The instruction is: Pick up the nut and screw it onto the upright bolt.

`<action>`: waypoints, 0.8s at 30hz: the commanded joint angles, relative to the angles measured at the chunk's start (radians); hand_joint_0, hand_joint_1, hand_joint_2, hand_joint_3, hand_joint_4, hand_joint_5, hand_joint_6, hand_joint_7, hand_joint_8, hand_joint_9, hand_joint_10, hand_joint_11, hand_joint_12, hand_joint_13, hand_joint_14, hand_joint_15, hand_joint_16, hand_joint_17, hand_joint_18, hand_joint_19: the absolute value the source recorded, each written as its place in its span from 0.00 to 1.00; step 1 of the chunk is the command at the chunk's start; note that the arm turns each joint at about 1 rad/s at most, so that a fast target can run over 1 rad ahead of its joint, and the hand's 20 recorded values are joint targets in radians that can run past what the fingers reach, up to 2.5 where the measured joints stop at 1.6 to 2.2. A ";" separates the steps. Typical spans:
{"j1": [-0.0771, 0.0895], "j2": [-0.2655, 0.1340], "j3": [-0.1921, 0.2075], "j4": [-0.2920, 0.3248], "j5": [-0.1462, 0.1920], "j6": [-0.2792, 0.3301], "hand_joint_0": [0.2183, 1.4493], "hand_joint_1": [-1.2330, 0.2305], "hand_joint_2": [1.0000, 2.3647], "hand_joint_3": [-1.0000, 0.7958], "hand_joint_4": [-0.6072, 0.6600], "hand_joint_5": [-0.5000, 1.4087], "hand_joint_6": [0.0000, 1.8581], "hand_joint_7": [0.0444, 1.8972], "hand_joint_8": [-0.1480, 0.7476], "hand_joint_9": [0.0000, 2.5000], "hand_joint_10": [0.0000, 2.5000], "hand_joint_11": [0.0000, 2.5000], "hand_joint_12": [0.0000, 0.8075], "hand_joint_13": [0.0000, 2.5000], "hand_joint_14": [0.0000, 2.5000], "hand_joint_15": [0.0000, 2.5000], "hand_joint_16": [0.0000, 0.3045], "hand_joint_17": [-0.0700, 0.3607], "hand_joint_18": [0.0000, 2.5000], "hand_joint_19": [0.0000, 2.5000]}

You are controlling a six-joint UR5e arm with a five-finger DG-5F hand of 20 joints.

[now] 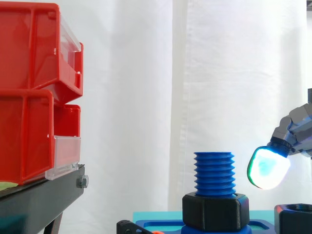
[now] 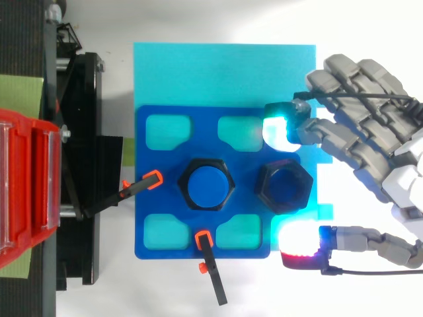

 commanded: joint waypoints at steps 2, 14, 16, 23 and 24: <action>0.000 0.000 0.000 -0.002 0.000 0.002 0.05 0.30 0.00 0.28 0.64 0.10 0.27 0.37 0.53 0.03 0.00 0.03 0.59 0.00 0.00 0.00 0.26 0.57 0.03 0.02; 0.005 0.000 0.000 -0.038 0.000 0.025 0.05 0.29 0.00 0.28 0.62 0.10 0.27 0.34 0.52 0.00 0.00 0.00 0.59 0.00 0.00 0.00 0.26 0.57 0.00 0.00; 0.005 0.000 -0.001 -0.048 0.000 0.032 0.05 0.29 0.00 0.28 0.62 0.10 0.27 0.34 0.52 0.00 0.00 0.00 0.59 0.00 0.00 0.00 0.26 0.57 0.00 0.00; 0.008 0.000 0.000 -0.074 -0.001 0.058 0.06 0.32 0.00 0.28 0.61 0.10 0.27 0.33 0.51 0.00 0.00 0.00 0.58 0.00 0.00 0.00 0.25 0.56 0.00 0.00; 0.008 0.000 0.000 -0.075 -0.001 0.060 0.06 0.32 0.00 0.28 0.62 0.10 0.27 0.34 0.51 0.00 0.00 0.00 0.58 0.00 0.00 0.00 0.25 0.56 0.00 0.00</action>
